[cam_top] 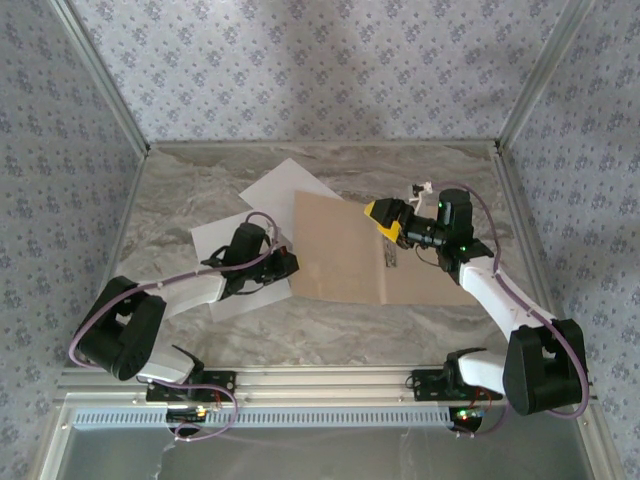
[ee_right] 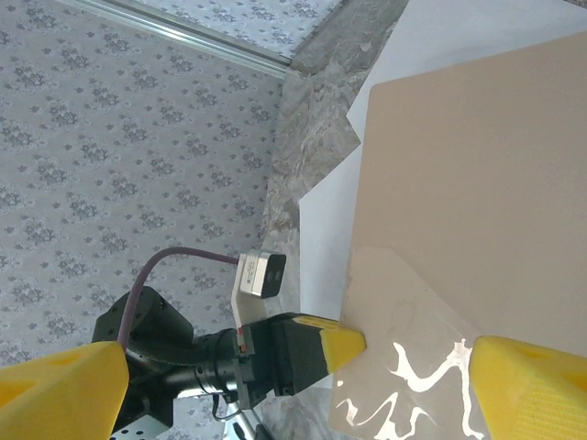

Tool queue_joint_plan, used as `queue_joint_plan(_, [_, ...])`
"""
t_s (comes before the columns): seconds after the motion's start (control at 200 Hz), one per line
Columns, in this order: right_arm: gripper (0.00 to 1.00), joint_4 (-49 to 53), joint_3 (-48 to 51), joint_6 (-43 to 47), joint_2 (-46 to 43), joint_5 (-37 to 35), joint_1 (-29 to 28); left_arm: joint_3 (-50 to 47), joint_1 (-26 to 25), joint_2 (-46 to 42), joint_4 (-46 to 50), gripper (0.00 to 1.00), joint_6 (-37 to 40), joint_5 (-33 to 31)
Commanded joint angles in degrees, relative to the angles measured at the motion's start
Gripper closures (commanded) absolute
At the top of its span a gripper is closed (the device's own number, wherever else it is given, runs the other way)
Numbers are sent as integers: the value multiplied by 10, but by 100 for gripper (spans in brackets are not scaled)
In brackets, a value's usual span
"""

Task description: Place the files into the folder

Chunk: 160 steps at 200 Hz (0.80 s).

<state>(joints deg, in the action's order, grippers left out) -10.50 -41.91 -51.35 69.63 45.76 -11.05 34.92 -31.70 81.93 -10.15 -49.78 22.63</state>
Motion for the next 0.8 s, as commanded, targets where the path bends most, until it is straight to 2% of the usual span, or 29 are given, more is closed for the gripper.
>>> queue_joint_plan(0.0, [2,3,5,12,-8,8,4,10,11,18,-3,98,15,5])
queue_joint_plan(0.09, [2,3,8,13,-8,8,4,16,11,23,0,93,17,10])
queue_joint_plan(0.36, [2,0,5,13,-2,5,2,24,6,14,44,58,22,-1])
queue_joint_plan(0.59, [2,-3,-12,15,25,-5,-25,34,6,-36,133,44,43,-55])
queue_joint_plan(0.795, [2,15,-57,30,75,-40,-86,36,30,-120,248,34,56,-127])
